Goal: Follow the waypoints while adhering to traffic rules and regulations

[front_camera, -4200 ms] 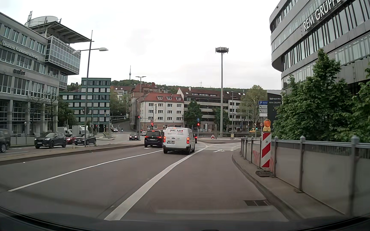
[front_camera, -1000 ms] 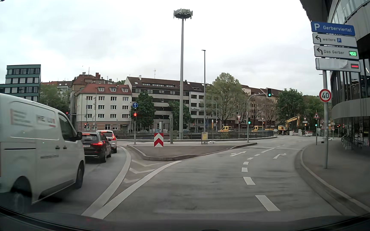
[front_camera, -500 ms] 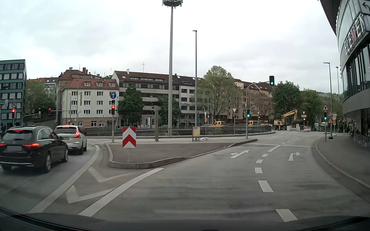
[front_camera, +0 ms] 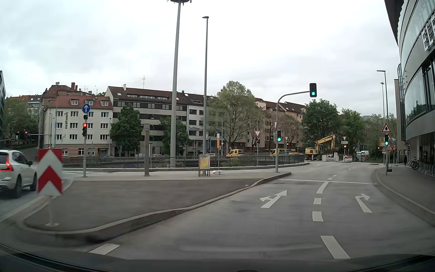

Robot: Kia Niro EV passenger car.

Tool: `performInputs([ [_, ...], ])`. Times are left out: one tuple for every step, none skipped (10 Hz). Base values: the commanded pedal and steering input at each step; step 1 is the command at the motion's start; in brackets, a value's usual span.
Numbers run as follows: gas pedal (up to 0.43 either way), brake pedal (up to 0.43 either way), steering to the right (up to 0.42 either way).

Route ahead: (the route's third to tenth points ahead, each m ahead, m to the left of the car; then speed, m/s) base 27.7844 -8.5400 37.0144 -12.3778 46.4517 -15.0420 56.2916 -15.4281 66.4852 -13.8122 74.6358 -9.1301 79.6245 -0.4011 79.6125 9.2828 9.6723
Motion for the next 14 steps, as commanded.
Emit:
performInputs([
  [0.047,0.0,0.11],
  [0.039,0.0,0.111],
  [0.008,0.0,0.113],
  [0.0,0.0,0.113],
  [0.0,0.0,0.113],
  [0.0,0.0,0.114],
  [0.0,0.0,0.114],
  [0.0,0.0,0.111],
  [0.0,0.0,0.11],
  [0.0,0.0,0.11],
  [0.0,0.0,0.11],
  [0.0,0.0,0.108],
  [0.0,0.0,0.108],
  [0.0,0.0,0.105],
])
